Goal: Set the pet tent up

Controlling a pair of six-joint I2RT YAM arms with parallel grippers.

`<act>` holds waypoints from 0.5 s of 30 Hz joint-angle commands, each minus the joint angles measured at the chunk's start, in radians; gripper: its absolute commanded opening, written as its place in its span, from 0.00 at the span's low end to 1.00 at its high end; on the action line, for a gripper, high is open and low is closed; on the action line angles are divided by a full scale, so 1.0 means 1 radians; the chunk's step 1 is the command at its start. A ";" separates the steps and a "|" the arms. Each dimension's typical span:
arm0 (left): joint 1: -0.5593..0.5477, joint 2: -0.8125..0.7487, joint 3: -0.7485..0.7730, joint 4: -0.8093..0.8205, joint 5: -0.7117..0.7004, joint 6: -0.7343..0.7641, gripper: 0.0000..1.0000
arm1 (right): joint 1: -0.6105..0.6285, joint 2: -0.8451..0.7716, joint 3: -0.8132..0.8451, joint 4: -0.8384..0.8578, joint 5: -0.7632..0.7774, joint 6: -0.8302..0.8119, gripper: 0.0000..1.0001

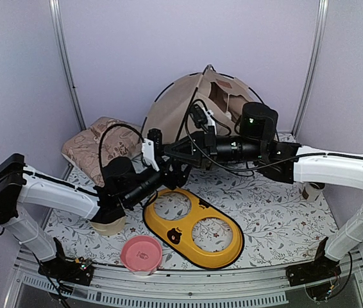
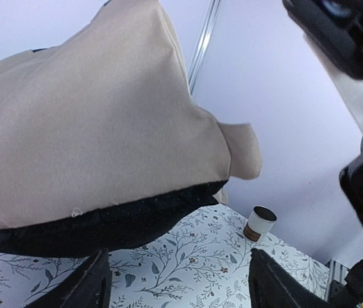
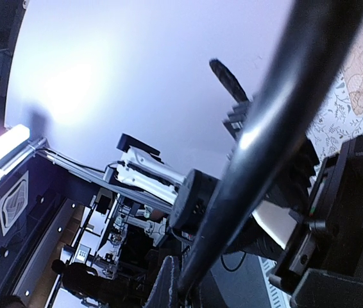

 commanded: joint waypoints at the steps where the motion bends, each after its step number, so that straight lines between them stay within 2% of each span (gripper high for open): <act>1: -0.025 -0.032 -0.024 0.052 -0.048 0.051 0.73 | -0.018 0.019 0.094 0.099 0.050 0.063 0.00; 9: -0.042 -0.015 0.024 0.067 -0.130 0.155 0.74 | -0.026 0.062 0.169 0.111 0.061 0.100 0.00; 15: -0.054 0.058 0.102 0.092 -0.240 0.296 0.72 | -0.028 0.078 0.185 0.131 0.059 0.123 0.00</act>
